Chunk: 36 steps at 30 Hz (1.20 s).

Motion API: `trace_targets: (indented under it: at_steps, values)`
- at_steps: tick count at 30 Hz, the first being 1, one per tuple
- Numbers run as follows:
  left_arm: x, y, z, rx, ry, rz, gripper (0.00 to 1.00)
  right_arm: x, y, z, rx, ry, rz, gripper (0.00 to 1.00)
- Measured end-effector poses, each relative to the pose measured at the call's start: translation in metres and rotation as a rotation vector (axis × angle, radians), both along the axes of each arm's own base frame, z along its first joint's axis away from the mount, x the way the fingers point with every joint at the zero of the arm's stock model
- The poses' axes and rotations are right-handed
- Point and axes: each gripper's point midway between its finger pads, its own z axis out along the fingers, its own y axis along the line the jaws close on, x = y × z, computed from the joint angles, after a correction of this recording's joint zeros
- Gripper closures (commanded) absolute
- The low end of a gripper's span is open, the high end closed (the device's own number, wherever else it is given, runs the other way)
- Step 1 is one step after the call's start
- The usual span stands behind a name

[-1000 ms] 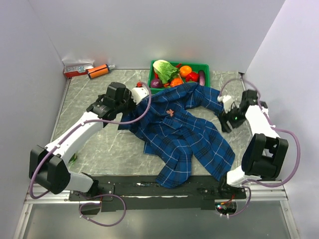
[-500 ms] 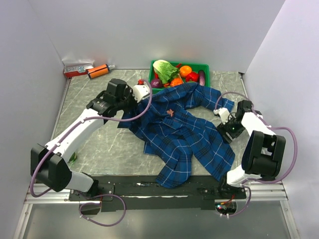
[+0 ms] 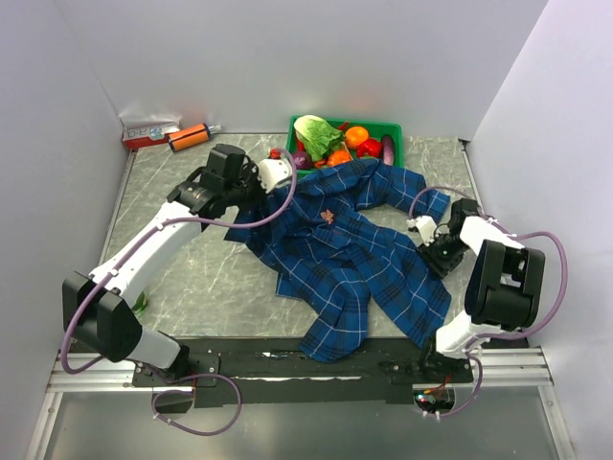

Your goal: Remove the brooch from the garment

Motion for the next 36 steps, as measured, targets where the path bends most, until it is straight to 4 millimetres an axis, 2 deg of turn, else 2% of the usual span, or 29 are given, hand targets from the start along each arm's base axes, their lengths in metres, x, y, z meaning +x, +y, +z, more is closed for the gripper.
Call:
trace_targets:
  at_steps: [3,6,10,13,15,18,21,24,28,31,35,36]
  values:
    - [0.000,0.000,0.000,0.001,-0.001,-0.004,0.99,-0.001,0.002,-0.005,-0.001,0.019,0.007,0.88]
    - [0.001,-0.002,0.002,-0.002,-0.004,-0.007,0.99,0.002,0.002,-0.003,-0.004,0.016,-0.007,1.00]
    - [0.005,-0.003,0.005,-0.005,-0.011,-0.006,0.99,0.013,-0.005,0.005,-0.032,-0.012,-0.042,1.00]
    - [0.005,-0.003,0.005,-0.005,-0.013,-0.006,0.99,0.035,-0.017,0.024,-0.055,-0.075,-0.080,1.00]
    - [0.007,-0.001,0.006,-0.005,-0.017,0.000,0.99,0.060,-0.030,0.049,-0.076,-0.154,-0.117,1.00]
    - [0.013,0.006,0.014,-0.012,-0.032,0.021,0.99,0.100,-0.051,0.098,-0.105,-0.300,-0.170,1.00]
    - [0.025,0.018,0.034,-0.032,-0.074,0.061,0.99,0.132,-0.068,0.145,-0.125,-0.426,-0.218,1.00]
    - [0.038,0.030,0.066,-0.065,-0.143,0.097,0.99,0.153,-0.079,0.180,-0.130,-0.517,-0.256,1.00]
    - [0.036,0.041,0.089,-0.087,-0.195,0.113,0.99,0.165,-0.081,0.204,-0.118,-0.573,-0.279,1.00]
    - [0.022,0.045,0.082,-0.088,-0.183,0.103,0.99,0.169,-0.080,0.204,-0.106,-0.572,-0.292,1.00]
    - [-0.004,0.053,0.036,-0.051,-0.094,0.099,0.99,0.166,-0.078,0.181,-0.085,-0.506,-0.313,1.00]
    - [-0.009,0.056,0.021,-0.034,-0.064,0.104,0.92,0.163,-0.076,0.174,-0.080,-0.485,-0.319,1.00]
